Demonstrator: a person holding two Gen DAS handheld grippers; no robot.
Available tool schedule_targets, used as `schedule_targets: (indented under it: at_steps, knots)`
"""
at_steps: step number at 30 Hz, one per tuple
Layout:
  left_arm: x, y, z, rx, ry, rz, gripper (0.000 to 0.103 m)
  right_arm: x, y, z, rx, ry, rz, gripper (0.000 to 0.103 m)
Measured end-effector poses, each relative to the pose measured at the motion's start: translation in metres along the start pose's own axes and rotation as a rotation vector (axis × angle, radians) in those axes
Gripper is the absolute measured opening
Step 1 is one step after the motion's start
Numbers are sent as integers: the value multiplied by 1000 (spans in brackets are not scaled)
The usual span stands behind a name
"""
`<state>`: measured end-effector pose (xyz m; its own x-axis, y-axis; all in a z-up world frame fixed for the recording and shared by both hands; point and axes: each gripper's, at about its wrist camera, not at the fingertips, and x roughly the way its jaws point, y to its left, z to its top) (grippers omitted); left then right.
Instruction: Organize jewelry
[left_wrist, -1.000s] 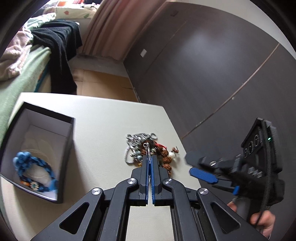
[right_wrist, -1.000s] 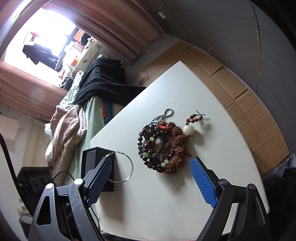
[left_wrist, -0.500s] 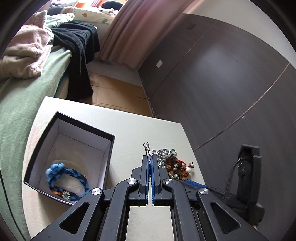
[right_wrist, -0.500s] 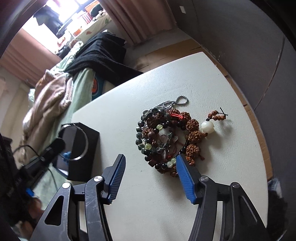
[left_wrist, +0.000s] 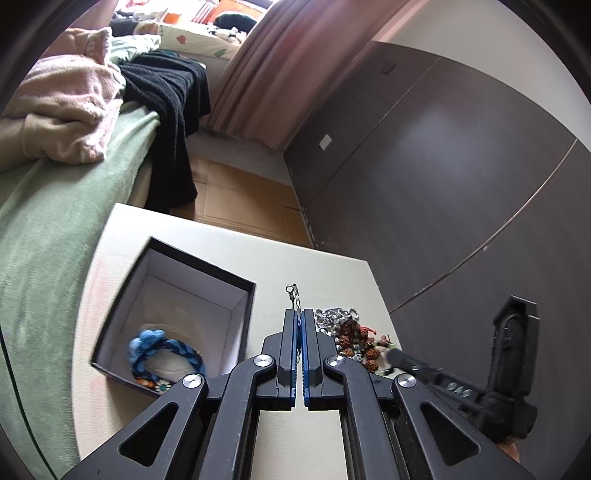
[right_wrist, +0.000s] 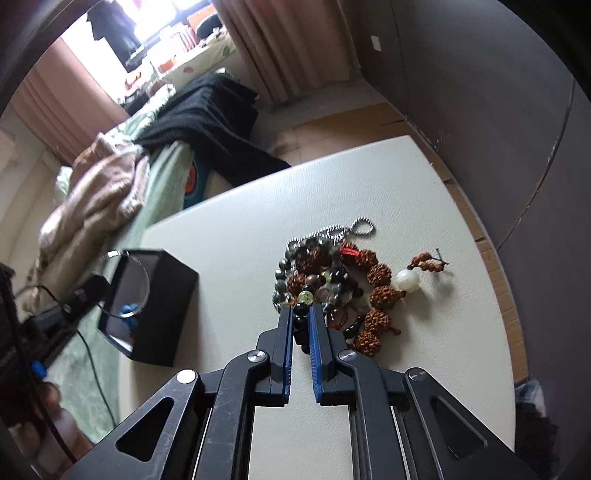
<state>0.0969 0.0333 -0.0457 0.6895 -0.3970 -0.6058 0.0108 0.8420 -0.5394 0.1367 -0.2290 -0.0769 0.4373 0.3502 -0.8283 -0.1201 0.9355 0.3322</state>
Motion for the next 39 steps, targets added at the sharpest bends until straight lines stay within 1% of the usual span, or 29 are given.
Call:
schedule_targets:
  at_steps: [5, 9, 11, 13, 15, 16, 18, 19, 20, 21, 24, 27, 30, 33, 35, 39]
  knots:
    - [-9, 11, 3, -20, -20, 30, 1, -24, -16, -2, 92, -64, 97, 10]
    - [-10, 17, 6, -33, -32, 49, 1, -38, -13, -1, 116, -108, 189, 10]
    - [-7, 19, 7, -40, -13, 53, 2, -38, -6, 1, 118, -118, 222, 10]
    - [-1, 23, 9, -67, 29, 60, 4, -37, 1, 2, 118, -122, 248, 10]
    - [0, 28, 11, -85, 36, 66, 8, -35, 8, 1, 115, -120, 274, 10]
    - [-1, 30, 12, -87, 31, 81, 19, -33, 11, 2, 113, -118, 293, 10]
    - [-6, 32, 13, -91, 13, 119, 67, -30, 18, 2, 109, -114, 327, 10]
    - [-10, 33, 13, -95, -9, 124, 75, -28, 24, 2, 99, -117, 347, 10]
    - [-17, 35, 13, -102, -49, 124, 79, -27, 29, 2, 92, -119, 358, 10]
    - [-21, 36, 14, -103, -64, 125, 79, -26, 34, 2, 85, -119, 369, 10]
    - [-30, 42, 18, -100, -76, 131, 79, -18, 51, 2, 68, -111, 417, 10]
    - [-34, 50, 19, -118, -89, 145, 79, -11, 67, 2, 58, -106, 456, 10]
    - [-43, 60, 27, -147, -124, 122, 79, -5, 84, 5, 35, -108, 485, 10]
    - [-51, 69, 33, -167, -143, 103, 79, -2, 102, 9, 7, -104, 488, 10]
    - [-54, 74, 36, -190, -157, 100, 79, 2, 112, 12, -8, -98, 473, 10]
    - [-63, 82, 37, -212, -179, 123, 79, 11, 130, 16, -34, -84, 464, 10]
